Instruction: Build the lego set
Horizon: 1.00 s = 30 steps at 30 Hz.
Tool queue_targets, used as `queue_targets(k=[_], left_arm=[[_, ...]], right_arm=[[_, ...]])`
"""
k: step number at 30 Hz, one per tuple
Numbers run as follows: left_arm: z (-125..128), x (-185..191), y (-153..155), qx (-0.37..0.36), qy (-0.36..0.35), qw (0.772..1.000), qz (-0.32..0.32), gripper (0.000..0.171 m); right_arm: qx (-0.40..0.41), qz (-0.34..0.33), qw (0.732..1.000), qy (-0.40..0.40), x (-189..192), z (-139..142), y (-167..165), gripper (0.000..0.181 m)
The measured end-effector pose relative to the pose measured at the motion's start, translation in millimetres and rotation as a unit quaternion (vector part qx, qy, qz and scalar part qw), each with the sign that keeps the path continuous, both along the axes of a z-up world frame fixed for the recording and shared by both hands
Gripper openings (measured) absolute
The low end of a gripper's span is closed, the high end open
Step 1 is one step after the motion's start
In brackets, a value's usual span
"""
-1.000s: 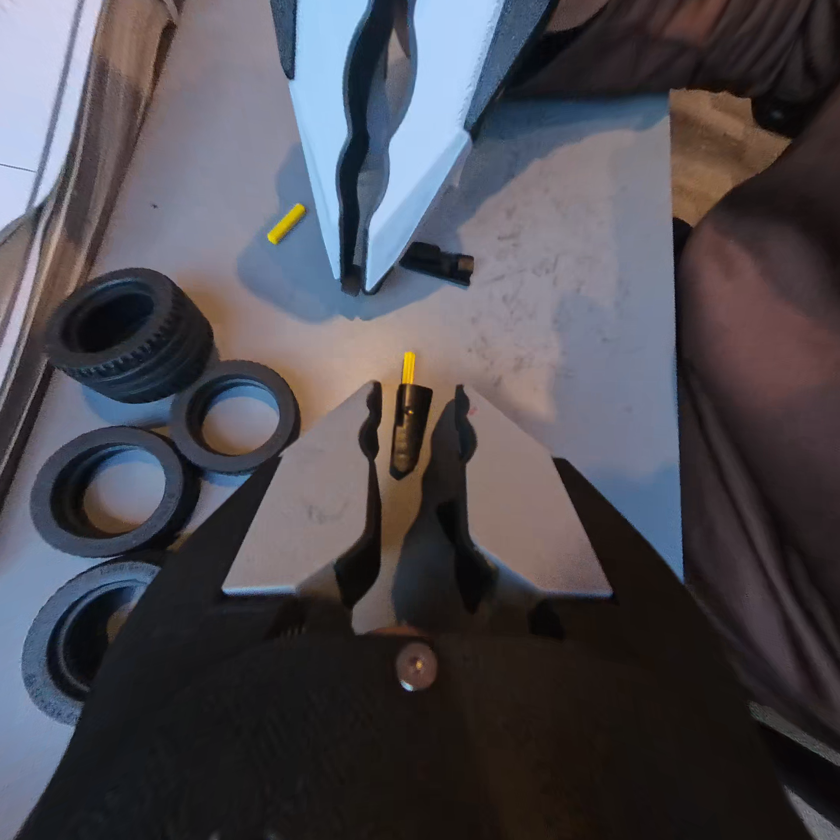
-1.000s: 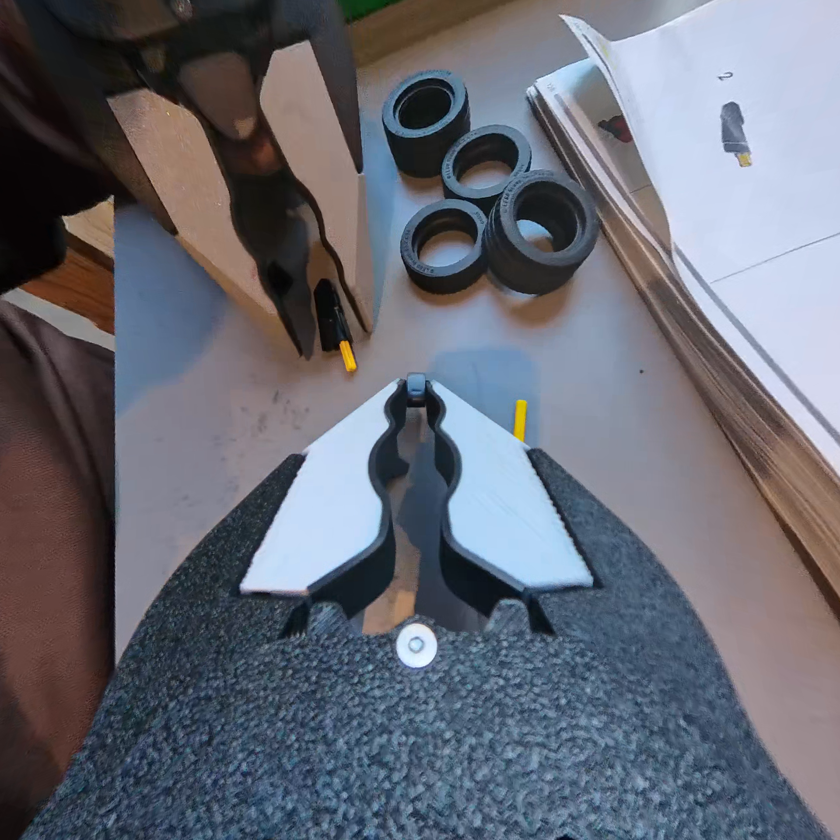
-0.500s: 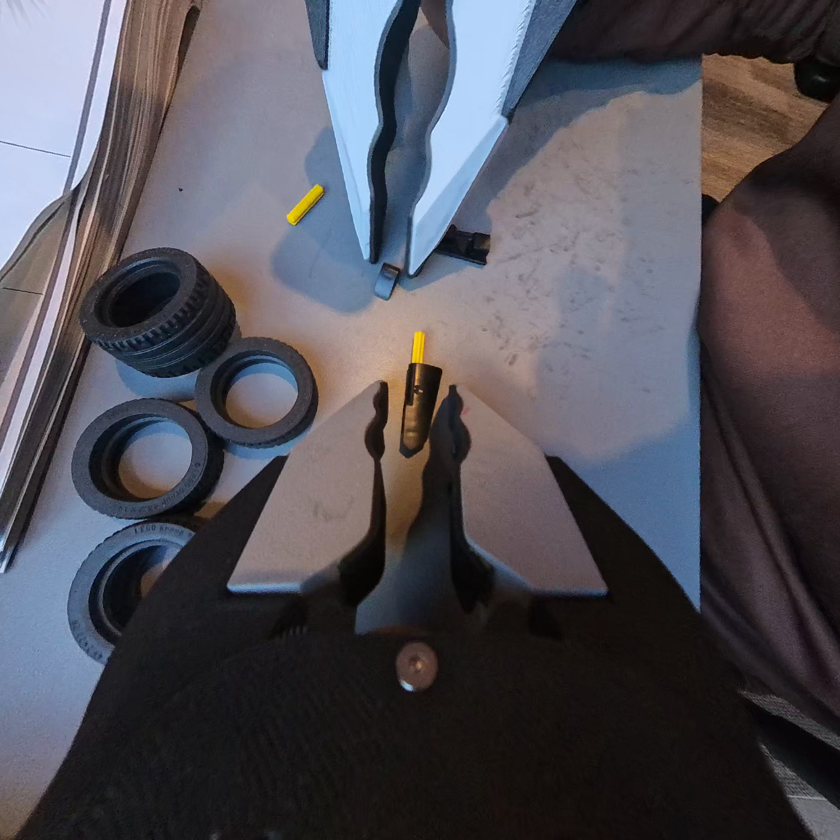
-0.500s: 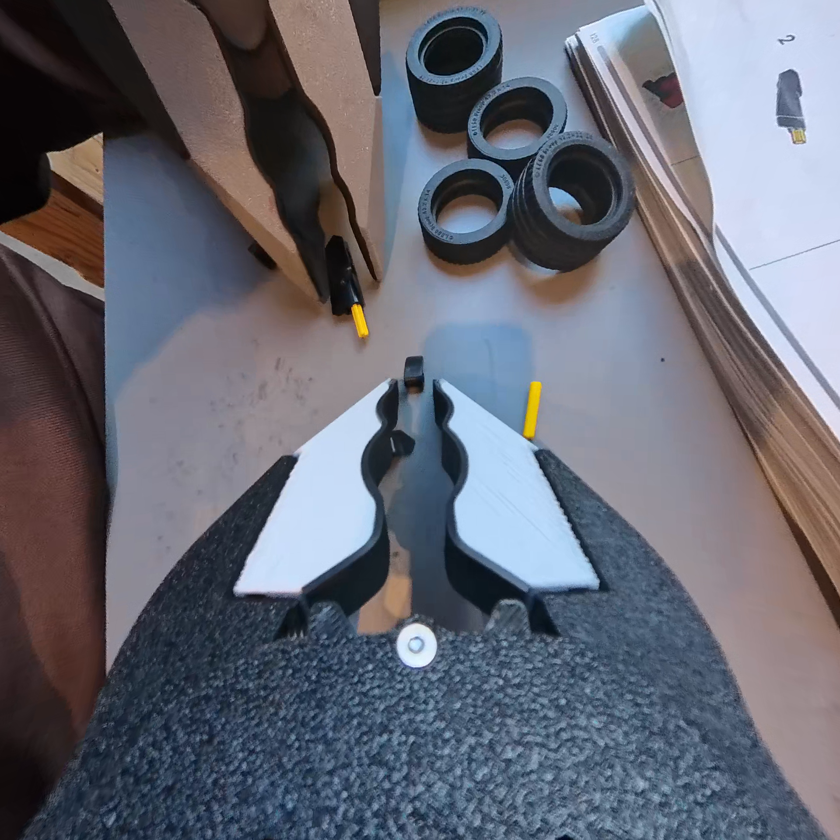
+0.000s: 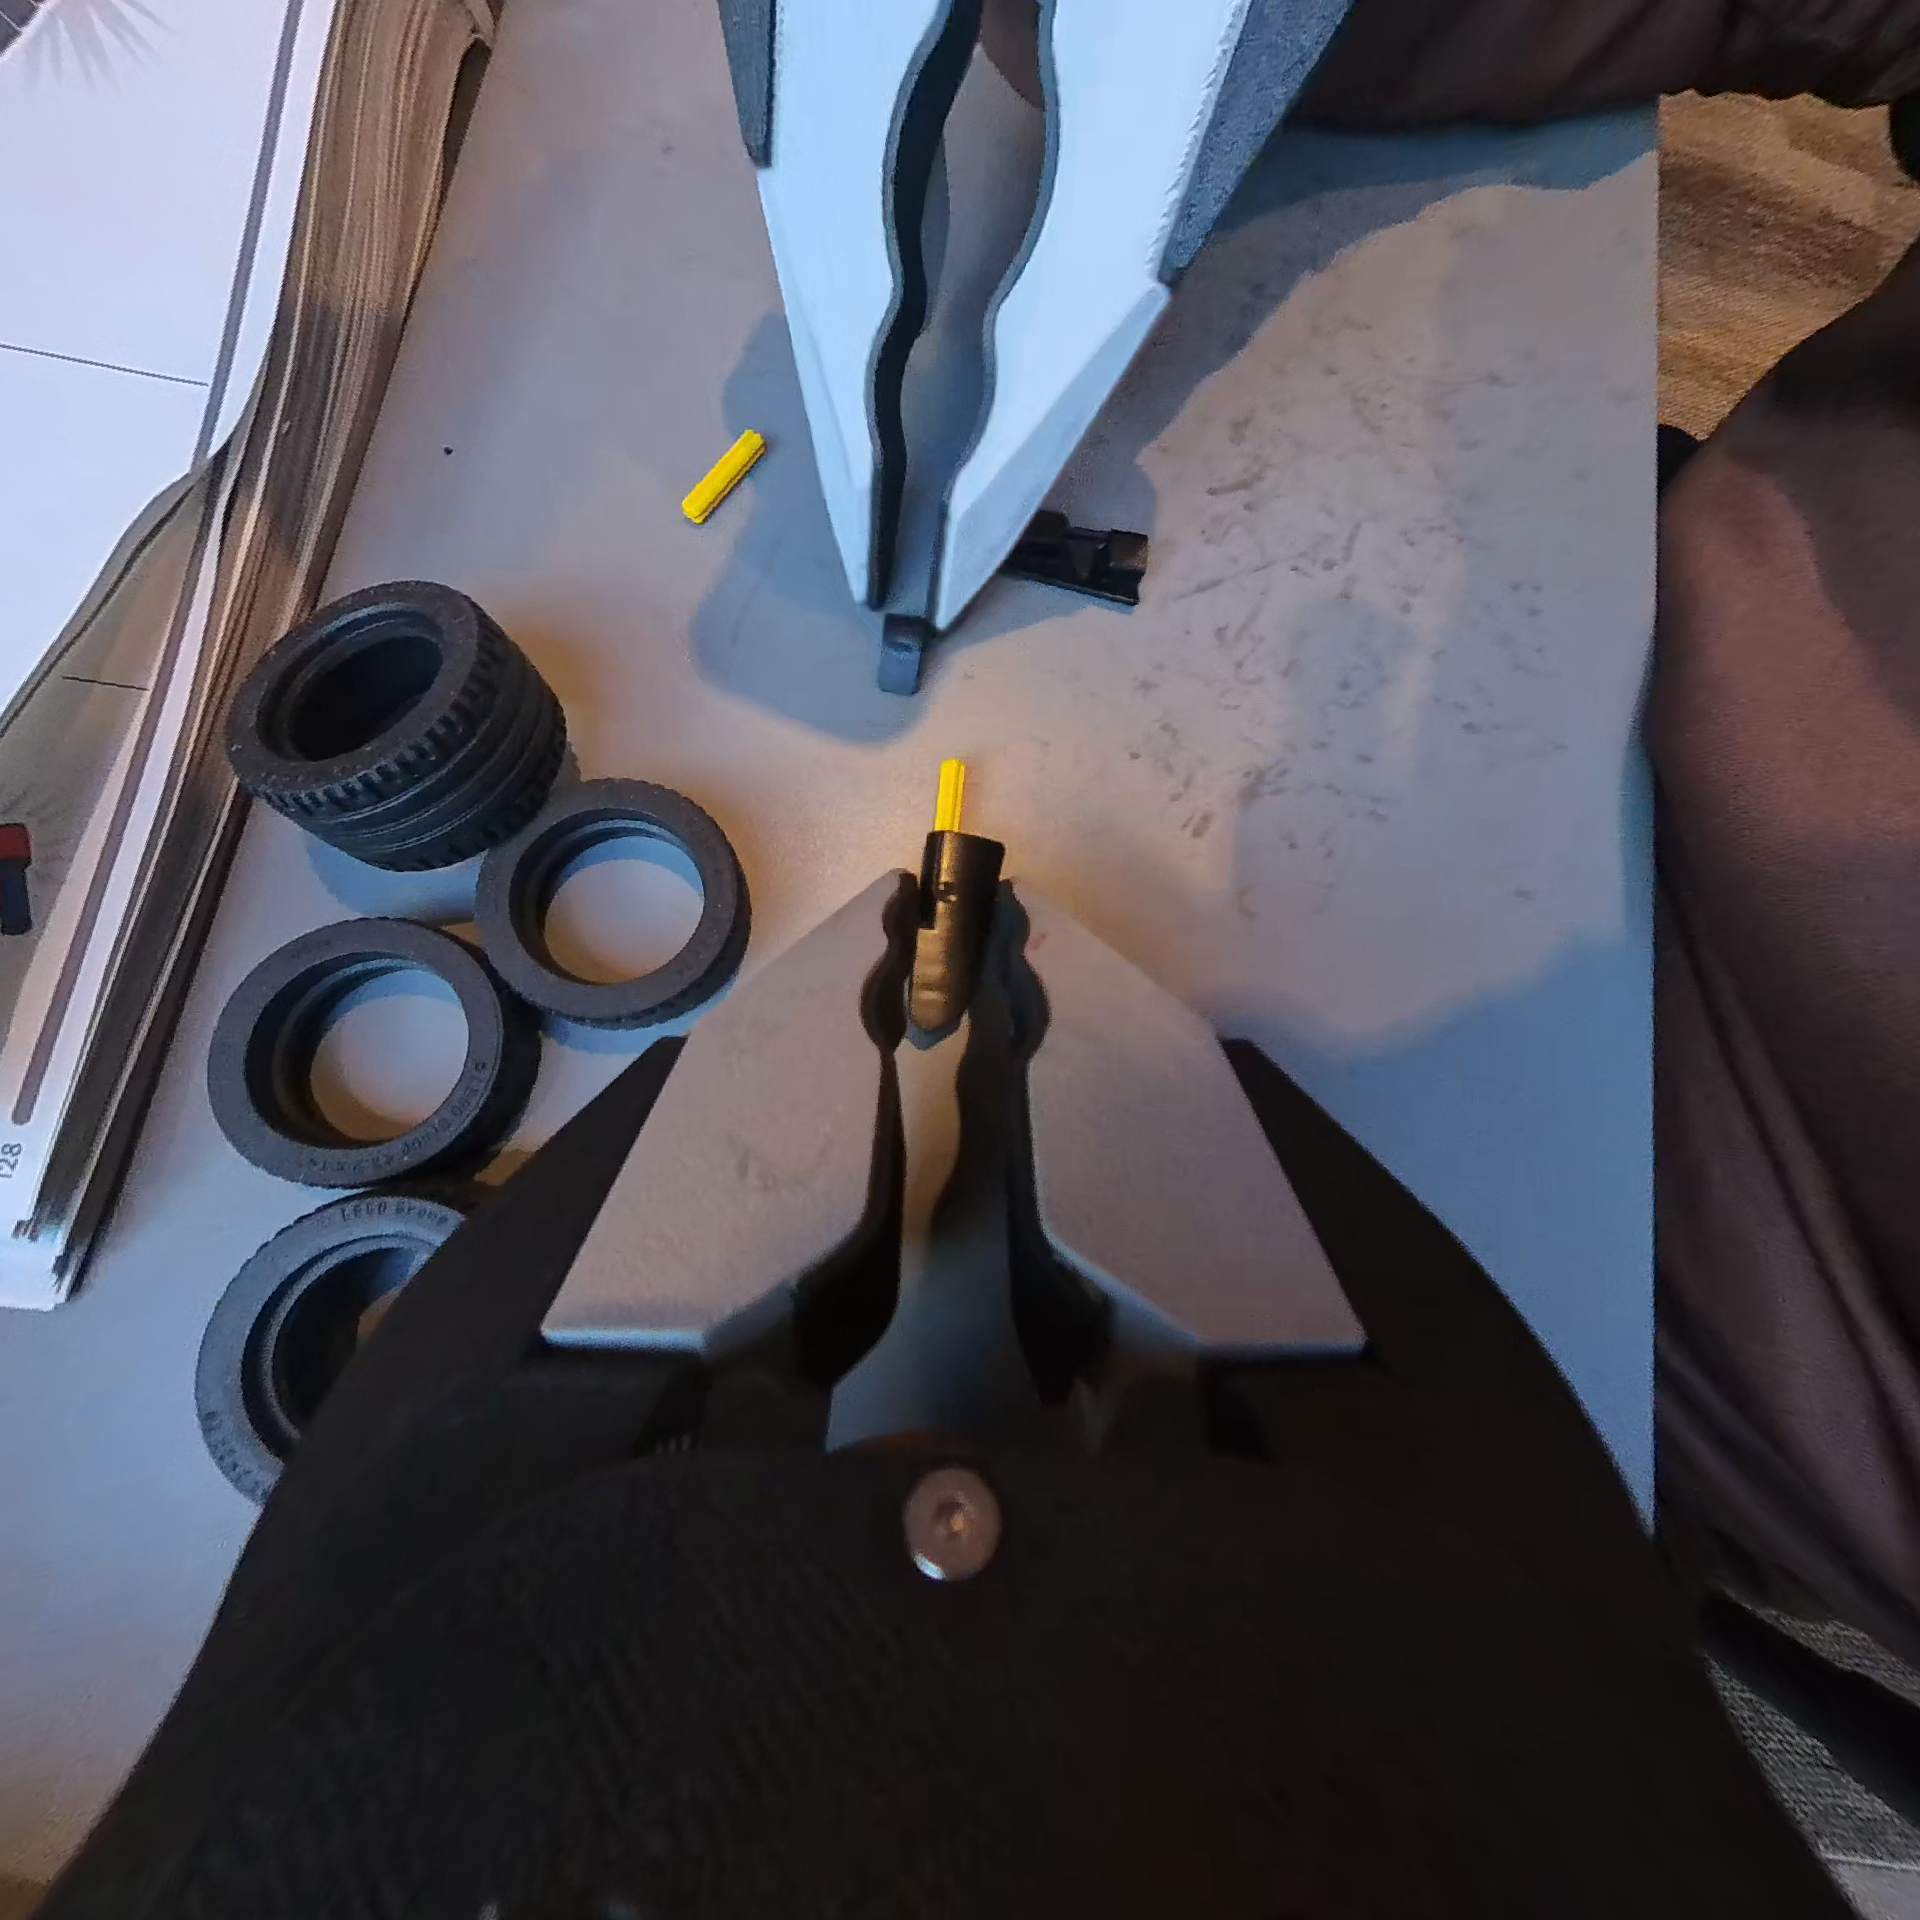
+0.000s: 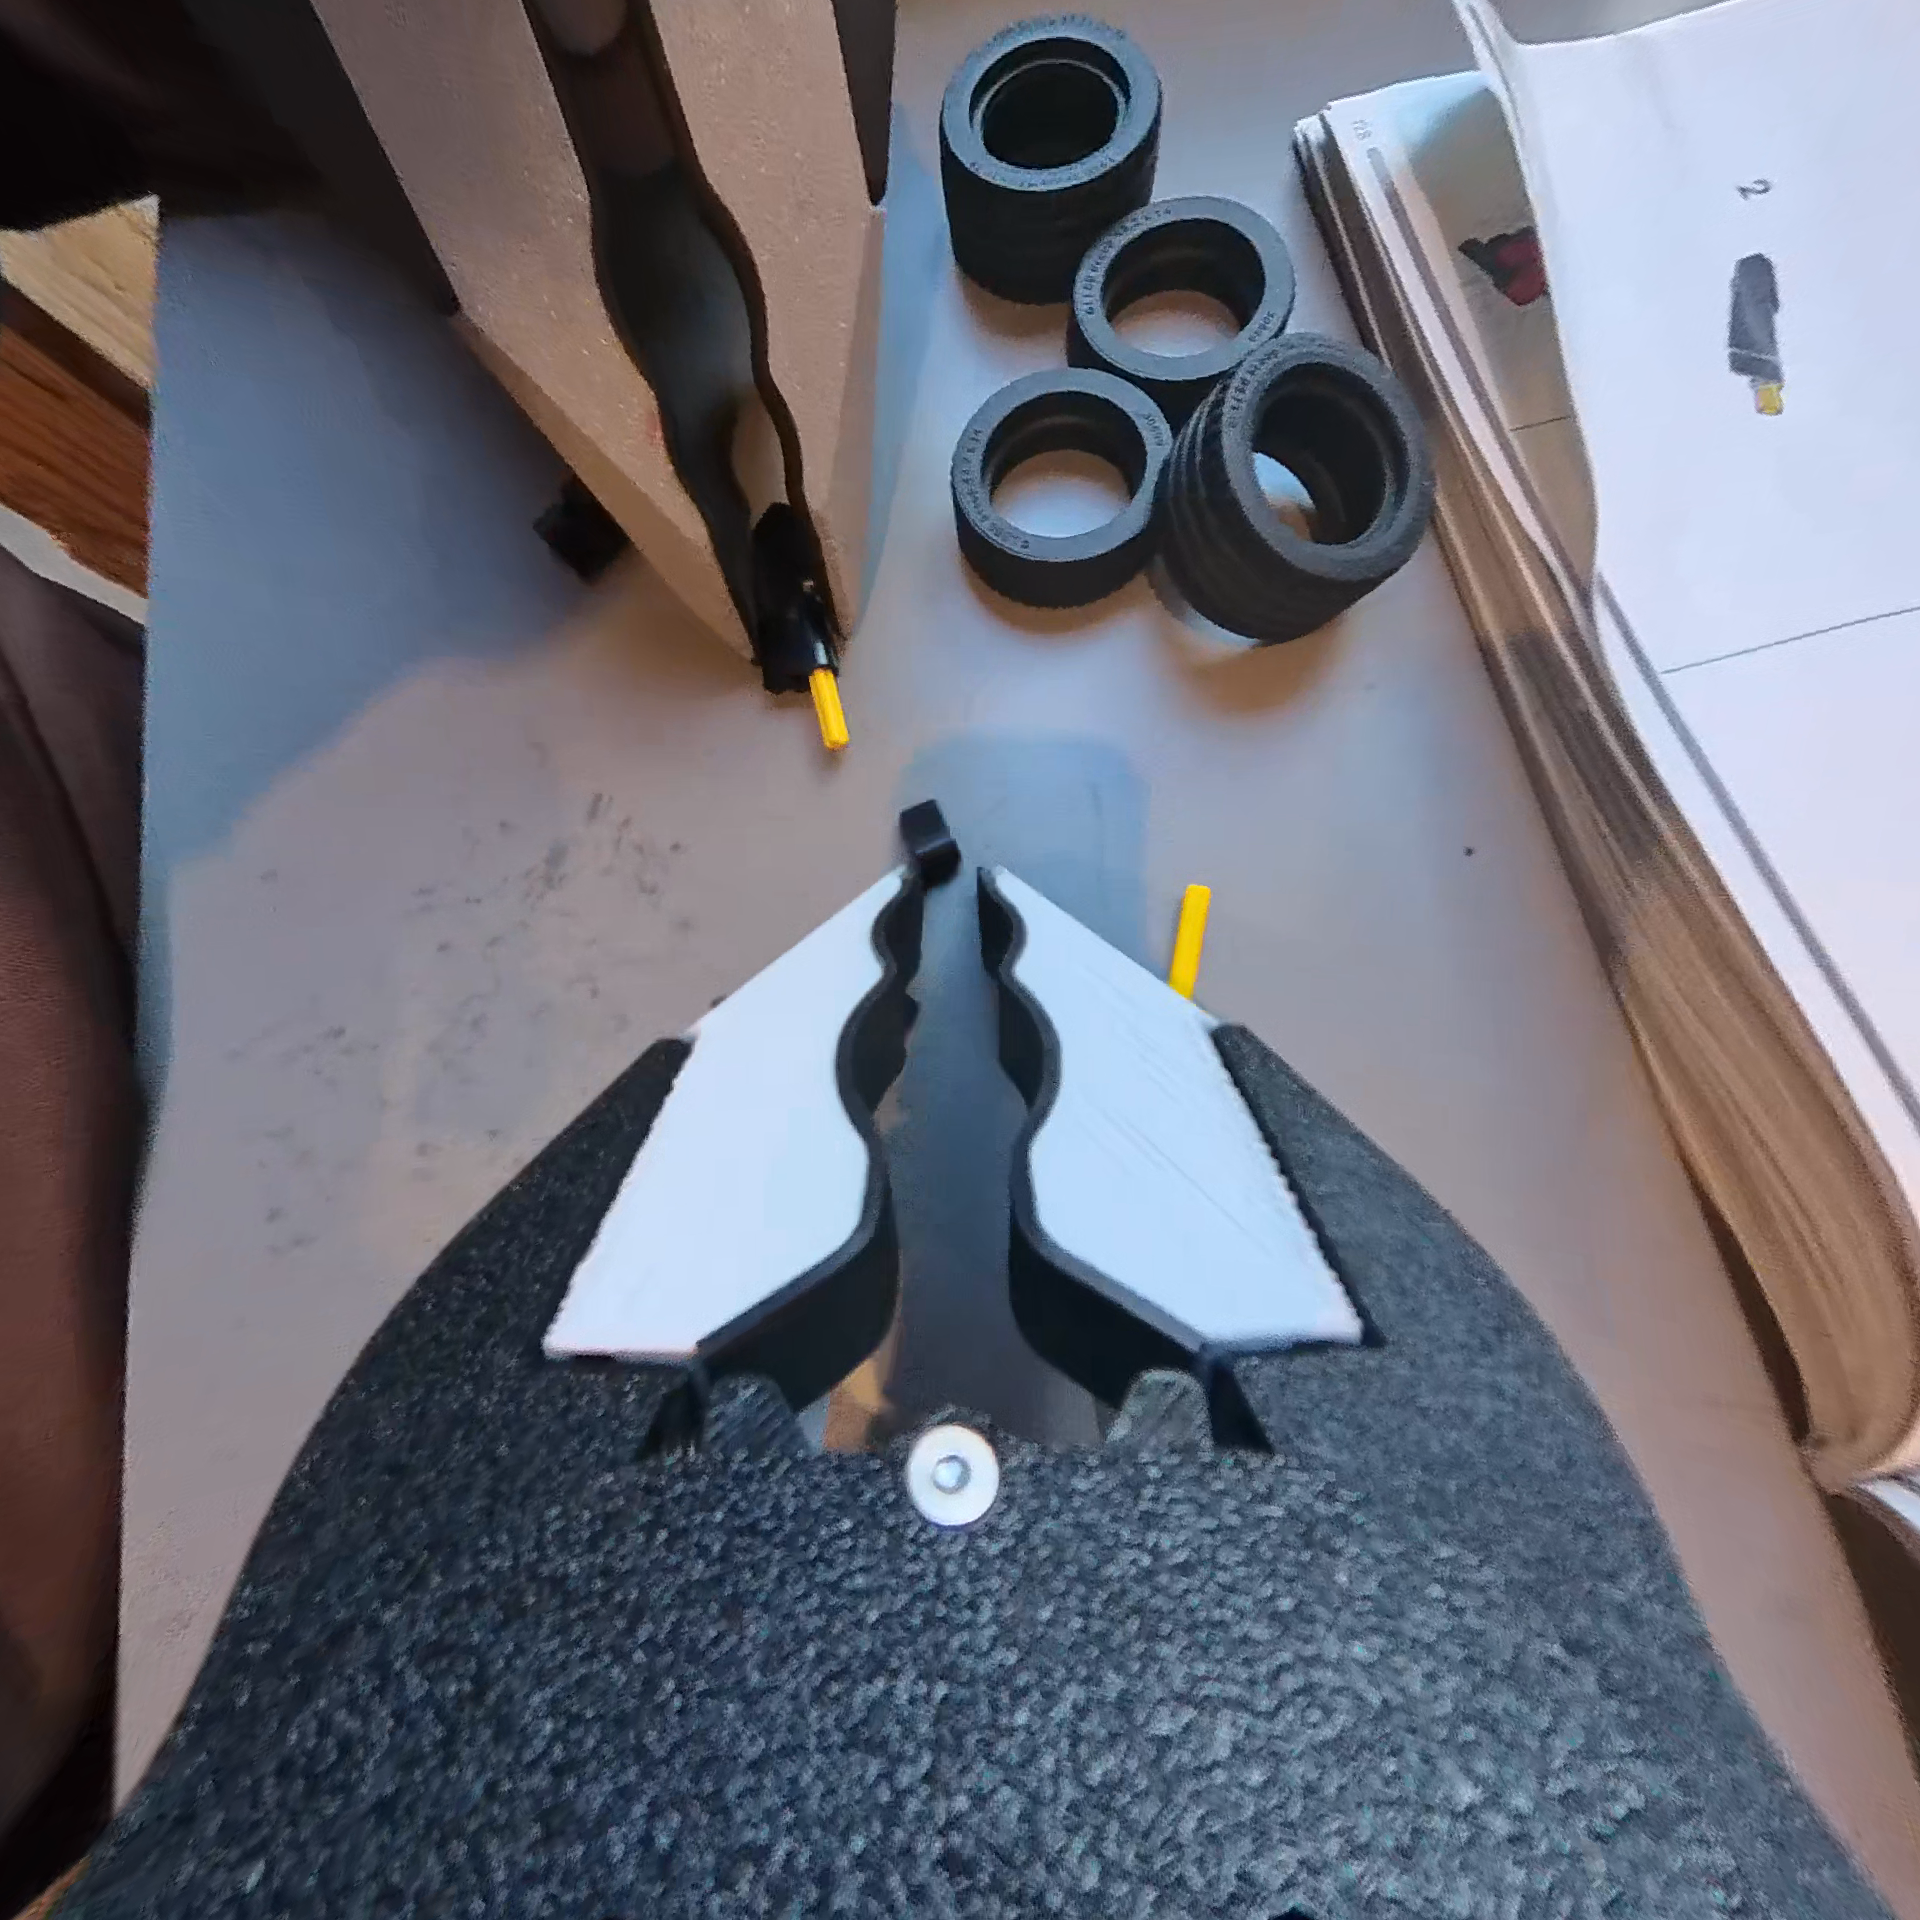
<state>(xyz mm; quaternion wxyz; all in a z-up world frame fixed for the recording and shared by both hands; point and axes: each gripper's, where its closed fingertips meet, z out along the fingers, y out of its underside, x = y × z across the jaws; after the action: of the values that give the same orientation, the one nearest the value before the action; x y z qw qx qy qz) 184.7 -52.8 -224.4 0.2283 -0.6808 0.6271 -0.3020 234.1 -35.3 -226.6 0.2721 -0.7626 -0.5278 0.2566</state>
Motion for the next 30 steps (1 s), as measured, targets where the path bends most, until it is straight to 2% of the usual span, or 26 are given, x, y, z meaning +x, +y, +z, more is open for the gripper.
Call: queue_targets(k=[8,13,18,30], left_arm=[[0,0,1,0.005,-0.001,1.0,0.0,0.012],[0,1,1,0.009,0.0,1.0,0.001,0.012],[1,-1,0,0.001,-0.001,1.0,-0.002,0.02],[0,0,2,0.001,-0.01,1.0,-0.004,0.012]], right_arm=[[0.009,-0.015,1.0,0.005,2,0,9,0.008],[0.005,0.001,1.0,0.005,6,0,6,0.01],[-0.008,0.021,0.999,0.039,-1,9,-1,0.018],[0.004,0.038,0.999,0.022,-8,1,-2,0.012]])
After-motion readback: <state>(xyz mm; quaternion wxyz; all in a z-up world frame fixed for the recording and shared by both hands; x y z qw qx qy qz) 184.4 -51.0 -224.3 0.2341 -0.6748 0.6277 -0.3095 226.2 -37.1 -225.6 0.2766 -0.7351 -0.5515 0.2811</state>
